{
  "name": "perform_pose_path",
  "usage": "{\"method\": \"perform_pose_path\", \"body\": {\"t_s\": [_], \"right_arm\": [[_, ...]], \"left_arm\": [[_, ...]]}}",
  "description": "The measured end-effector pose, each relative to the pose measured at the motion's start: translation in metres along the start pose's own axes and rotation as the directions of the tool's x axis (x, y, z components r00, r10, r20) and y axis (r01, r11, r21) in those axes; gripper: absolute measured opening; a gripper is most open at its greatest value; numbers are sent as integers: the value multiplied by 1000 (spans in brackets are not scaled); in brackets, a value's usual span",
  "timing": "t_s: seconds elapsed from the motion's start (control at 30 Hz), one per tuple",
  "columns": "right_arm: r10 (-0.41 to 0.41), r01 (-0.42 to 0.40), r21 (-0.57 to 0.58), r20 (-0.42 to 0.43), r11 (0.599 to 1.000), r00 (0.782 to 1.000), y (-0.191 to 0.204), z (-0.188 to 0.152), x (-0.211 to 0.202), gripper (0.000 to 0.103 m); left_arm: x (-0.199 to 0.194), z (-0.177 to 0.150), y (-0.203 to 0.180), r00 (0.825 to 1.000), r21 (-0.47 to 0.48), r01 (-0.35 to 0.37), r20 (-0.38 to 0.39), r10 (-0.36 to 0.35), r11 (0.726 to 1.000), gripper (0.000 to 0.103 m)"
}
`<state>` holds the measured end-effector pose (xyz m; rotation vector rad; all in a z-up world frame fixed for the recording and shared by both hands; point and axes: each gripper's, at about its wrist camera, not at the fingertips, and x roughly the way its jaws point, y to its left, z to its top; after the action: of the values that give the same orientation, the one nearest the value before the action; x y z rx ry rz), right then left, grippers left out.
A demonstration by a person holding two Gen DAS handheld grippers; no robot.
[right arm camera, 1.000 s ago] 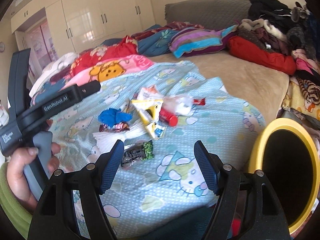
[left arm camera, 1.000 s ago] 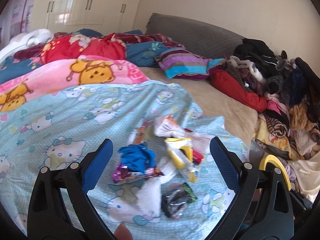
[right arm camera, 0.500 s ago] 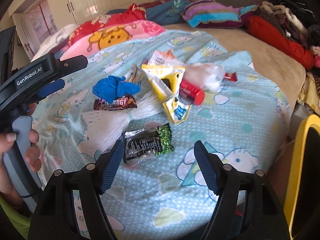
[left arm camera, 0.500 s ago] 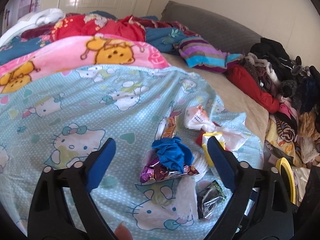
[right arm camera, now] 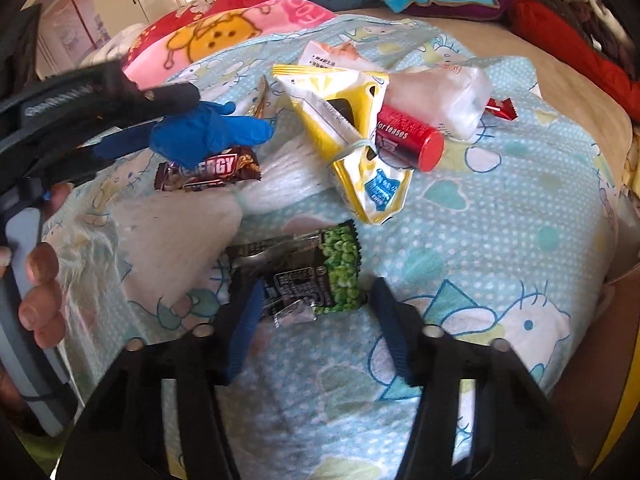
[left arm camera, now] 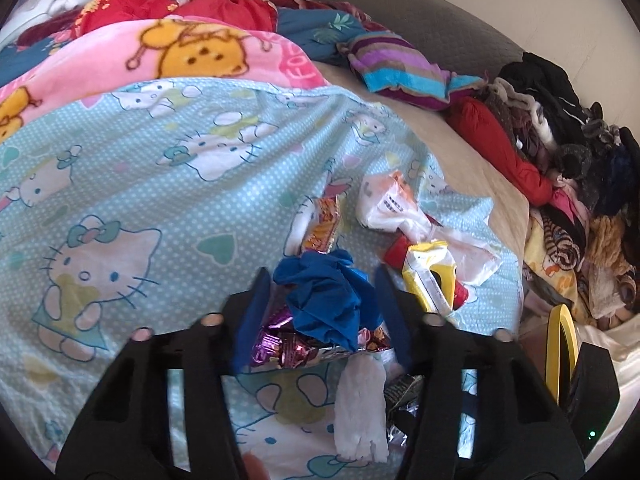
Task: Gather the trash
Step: 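Grasp the blue glove with left tool while right tool grasps green snack packet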
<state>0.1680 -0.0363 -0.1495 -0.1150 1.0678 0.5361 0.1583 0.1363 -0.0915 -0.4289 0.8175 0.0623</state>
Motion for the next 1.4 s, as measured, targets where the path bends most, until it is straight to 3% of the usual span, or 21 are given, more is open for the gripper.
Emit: {"method": "perform_pose_path", "body": {"t_s": [0.07, 0.13, 0.27, 0.87, 1.4], "right_arm": [[4, -4, 1, 3, 1000, 1000, -1, -1, -2, 35], [2, -2, 10, 0, 1000, 1000, -4, -4, -4, 18], [32, -33, 26, 12, 999, 999, -8, -9, -11, 11], [37, -47, 90, 112, 995, 993, -24, -34, -55, 7], [21, -43, 105, 201, 994, 979, -31, -38, -93, 6]], "left_arm": [[2, -1, -3, 1000, 13, 0, -4, 0, 1000, 25], [2, -3, -5, 1000, 22, -1, -5, 1, 1000, 21], [-2, -5, -10, 1000, 42, 4, 8, -4, 999, 11], [-55, 2, -19, 990, 51, 49, 128, -55, 997, 10], [-73, -3, -54, 983, 127, 101, 143, -119, 987, 10]]}}
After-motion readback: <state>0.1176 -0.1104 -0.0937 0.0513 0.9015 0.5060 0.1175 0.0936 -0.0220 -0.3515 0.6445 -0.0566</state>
